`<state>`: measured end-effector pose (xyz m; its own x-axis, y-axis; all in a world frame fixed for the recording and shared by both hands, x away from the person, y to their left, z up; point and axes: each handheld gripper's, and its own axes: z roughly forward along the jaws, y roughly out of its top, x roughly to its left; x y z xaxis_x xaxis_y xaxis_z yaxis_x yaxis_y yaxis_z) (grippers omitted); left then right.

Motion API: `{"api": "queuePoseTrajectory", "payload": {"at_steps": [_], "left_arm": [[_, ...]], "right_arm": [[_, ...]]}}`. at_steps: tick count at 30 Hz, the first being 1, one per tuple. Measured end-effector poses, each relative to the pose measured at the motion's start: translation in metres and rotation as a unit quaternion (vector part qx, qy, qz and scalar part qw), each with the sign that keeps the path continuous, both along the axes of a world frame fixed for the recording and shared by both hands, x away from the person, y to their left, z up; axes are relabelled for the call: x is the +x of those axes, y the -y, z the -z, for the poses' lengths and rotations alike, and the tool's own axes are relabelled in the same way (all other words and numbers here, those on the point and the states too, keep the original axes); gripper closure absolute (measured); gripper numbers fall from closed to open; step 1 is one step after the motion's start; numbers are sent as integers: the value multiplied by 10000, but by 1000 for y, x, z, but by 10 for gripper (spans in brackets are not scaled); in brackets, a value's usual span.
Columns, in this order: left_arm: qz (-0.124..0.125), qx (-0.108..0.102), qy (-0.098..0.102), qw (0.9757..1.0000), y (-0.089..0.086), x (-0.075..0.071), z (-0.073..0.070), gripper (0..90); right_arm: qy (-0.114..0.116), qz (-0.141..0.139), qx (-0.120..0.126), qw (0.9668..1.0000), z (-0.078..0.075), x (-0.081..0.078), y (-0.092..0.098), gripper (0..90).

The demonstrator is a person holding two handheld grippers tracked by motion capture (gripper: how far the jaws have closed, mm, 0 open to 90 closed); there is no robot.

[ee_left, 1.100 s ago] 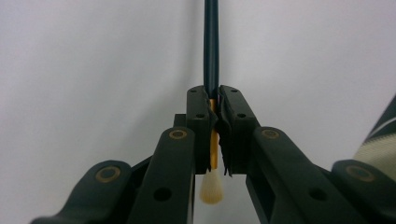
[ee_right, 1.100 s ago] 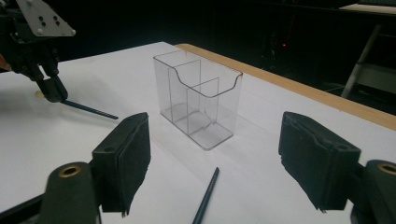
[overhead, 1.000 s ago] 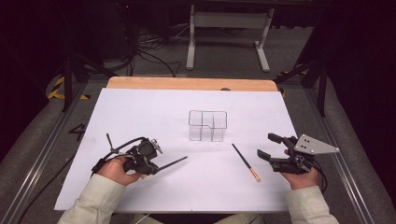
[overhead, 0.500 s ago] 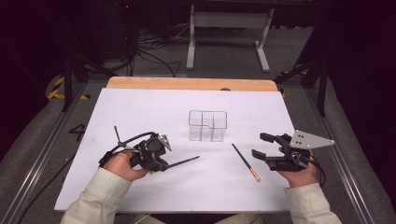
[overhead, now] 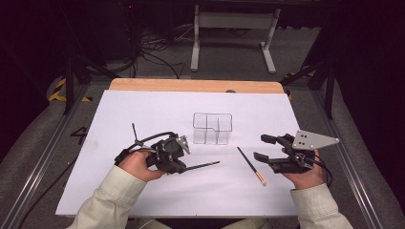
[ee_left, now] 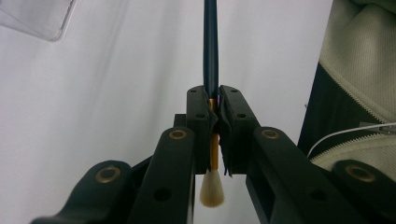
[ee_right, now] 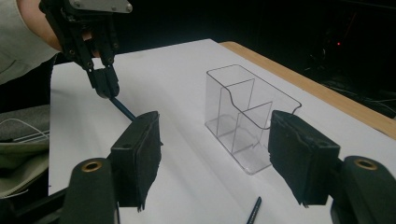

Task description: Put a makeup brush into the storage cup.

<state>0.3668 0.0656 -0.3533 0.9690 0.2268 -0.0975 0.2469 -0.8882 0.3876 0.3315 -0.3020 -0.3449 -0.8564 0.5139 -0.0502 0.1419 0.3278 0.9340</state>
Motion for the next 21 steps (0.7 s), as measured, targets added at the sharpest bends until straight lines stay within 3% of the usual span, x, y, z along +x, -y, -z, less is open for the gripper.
{"api": "queuePoseTrajectory", "payload": {"at_steps": [8,13,16,21], "left_arm": [[121,25,3,9999,10,-3,-2,832],[278,-7,25,9996,16,-6,-3,832],[499,34,46,9987,22,-7,-3,833],[601,44,15,9982,25,-10,-4,832]], "right_arm": [[-149,-324,-136,9993,-5,5,-15,371],[-198,-455,-192,9986,-6,8,-22,379],[-217,-543,-232,9980,-7,8,-27,382],[-435,-741,-359,9957,-8,9,-36,389]]}}
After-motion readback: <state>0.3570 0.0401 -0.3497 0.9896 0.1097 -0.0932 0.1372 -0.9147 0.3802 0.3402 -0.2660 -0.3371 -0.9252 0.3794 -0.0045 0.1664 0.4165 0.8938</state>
